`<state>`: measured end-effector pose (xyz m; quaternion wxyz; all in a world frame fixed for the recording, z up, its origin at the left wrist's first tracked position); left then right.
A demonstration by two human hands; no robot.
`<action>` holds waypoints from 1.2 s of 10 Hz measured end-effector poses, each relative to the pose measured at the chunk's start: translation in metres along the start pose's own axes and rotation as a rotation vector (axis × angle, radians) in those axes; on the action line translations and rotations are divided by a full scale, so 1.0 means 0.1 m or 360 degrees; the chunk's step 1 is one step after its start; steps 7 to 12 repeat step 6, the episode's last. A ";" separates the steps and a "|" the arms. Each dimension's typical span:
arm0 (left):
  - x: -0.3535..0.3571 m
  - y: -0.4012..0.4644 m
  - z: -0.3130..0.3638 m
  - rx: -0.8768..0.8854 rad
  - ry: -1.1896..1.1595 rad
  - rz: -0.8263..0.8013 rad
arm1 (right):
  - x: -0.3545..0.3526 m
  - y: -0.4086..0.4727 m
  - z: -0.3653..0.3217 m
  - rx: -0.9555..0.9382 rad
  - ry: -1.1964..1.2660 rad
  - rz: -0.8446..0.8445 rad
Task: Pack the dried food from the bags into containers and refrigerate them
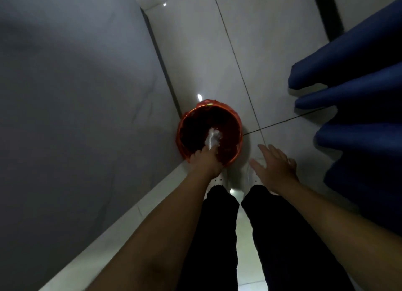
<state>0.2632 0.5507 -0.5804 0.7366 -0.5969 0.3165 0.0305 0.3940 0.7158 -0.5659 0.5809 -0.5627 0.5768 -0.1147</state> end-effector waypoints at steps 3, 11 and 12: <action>0.44 1.14 -0.14 -0.0012 0.0006 -0.0208 | 0.12 0.88 0.01 -0.0143 0.0407 0.0165; -0.02 -0.28 0.20 0.0147 0.0093 -0.0030 | -0.45 -0.25 -0.17 -0.0079 0.0237 0.0127; -0.02 -0.28 0.20 0.0147 0.0093 -0.0030 | -0.45 -0.25 -0.17 -0.0079 0.0237 0.0127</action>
Point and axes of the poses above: each hand's wrist, its own y-axis towards the middle knuckle, its own x-axis out of the palm, z = x × y, the point moved 6 cm from there along y, towards the middle knuckle, and after that the axes turned 6 degrees about y, right-handed, at the moved point
